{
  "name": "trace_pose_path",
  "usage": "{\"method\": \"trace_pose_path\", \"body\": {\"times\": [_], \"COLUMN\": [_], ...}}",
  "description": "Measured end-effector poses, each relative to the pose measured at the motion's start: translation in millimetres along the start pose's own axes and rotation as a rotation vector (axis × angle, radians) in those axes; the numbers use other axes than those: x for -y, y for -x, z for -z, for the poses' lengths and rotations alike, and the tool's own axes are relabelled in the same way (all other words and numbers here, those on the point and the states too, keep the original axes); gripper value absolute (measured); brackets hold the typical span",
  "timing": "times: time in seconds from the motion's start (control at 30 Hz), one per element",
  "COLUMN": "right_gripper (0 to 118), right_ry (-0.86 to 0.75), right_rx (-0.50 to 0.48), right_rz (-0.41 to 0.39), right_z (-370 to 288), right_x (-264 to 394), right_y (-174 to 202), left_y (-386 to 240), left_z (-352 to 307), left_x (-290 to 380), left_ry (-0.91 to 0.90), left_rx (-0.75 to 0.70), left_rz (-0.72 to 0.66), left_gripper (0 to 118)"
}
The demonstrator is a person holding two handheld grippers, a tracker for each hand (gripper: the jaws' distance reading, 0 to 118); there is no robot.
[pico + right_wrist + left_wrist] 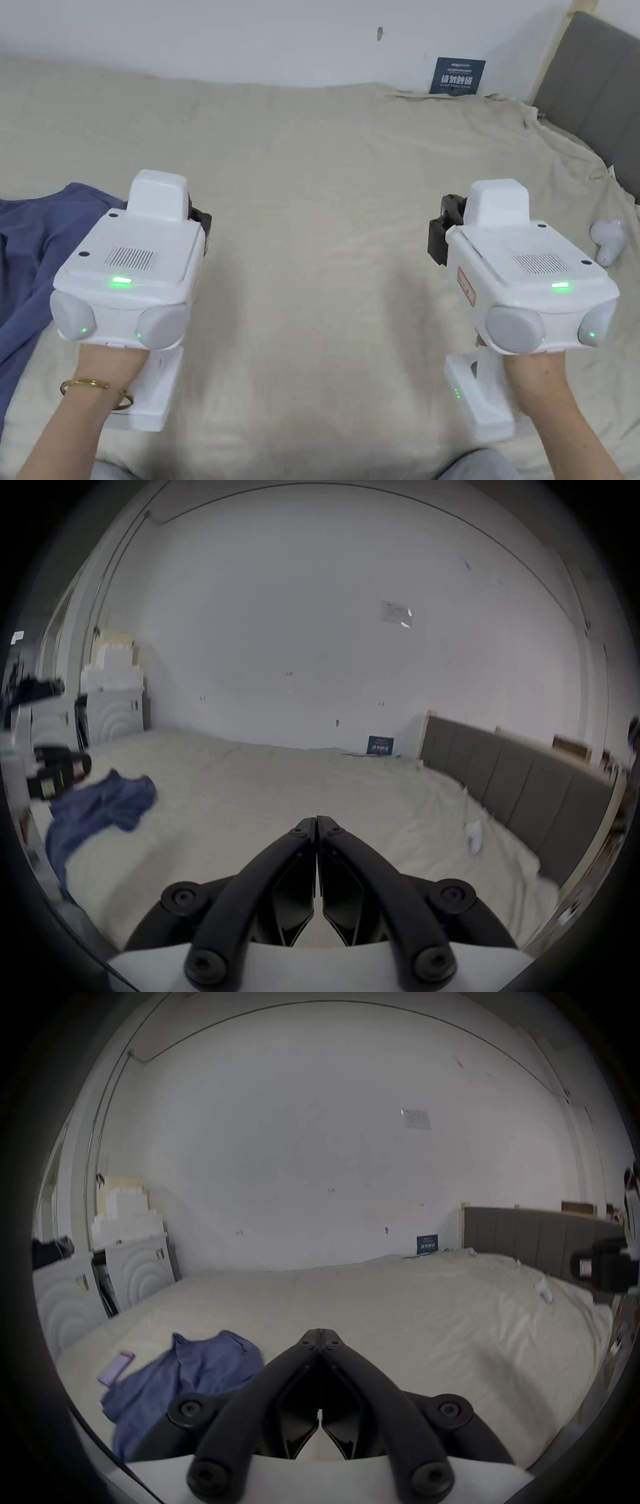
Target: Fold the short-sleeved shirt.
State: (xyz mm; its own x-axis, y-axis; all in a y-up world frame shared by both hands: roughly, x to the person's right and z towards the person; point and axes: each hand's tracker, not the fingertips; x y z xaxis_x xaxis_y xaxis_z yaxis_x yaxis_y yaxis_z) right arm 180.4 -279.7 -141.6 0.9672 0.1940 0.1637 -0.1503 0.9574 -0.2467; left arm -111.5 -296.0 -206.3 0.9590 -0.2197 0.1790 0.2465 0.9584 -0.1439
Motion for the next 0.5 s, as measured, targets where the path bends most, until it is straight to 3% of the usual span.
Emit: {"method": "trace_pose_path", "body": {"times": [0.03, 0.1, 0.13, 0.17, 0.27, 0.33, 0.37, 0.4, 0.5], "right_gripper": [0, 0, 0, 0, 0, 0, 0, 0, 0], "right_ry": [-0.009, -0.050, -0.094, -0.140, -0.223, -0.289, -0.311, -0.328, -0.259], "right_rx": [0.029, 0.112, 0.140, 0.147, 0.070, 0.048, 0.037, 0.044, 0.023], "right_rz": [-0.119, -0.490, -0.795, -0.996, -1.419, -1.673, -1.764, -1.785, -1.633], "right_z": [1.8, 6.6, 11.0, 12.5, 14.4, 13.6, 13.4, 13.0, 13.6], "right_x": [-4.9, -10.9, -8.3, -5.1, 3.5, 13.9, 17.8, 19.6, 12.9], "right_y": [4.2, 20.7, 33.4, 40.4, 50.1, 53.8, 54.5, 52.9, 51.6], "left_y": [-4.3, -17.6, -25.4, -30.8, -41.9, -42.6, -42.6, -43.0, -44.4], "left_z": [2.3, 7.2, 8.3, 8.4, 9.0, 11.8, 11.7, 11.0, 10.4], "left_x": [-3.1, -3.6, -0.6, 3.7, 22.6, 39.6, 45.4, 47.6, 41.5], "left_ry": [-0.016, -0.093, -0.144, -0.193, -0.342, -0.424, -0.449, -0.455, -0.386], "left_rx": [-0.027, -0.078, -0.090, -0.089, -0.045, -0.011, 0.017, 0.054, 0.056], "left_rz": [0.120, 0.515, 0.775, 0.965, 1.435, 1.654, 1.725, 1.746, 1.584], "left_gripper": [0, 0, 0, 0, 0, 0, 0, 0, 0]}}
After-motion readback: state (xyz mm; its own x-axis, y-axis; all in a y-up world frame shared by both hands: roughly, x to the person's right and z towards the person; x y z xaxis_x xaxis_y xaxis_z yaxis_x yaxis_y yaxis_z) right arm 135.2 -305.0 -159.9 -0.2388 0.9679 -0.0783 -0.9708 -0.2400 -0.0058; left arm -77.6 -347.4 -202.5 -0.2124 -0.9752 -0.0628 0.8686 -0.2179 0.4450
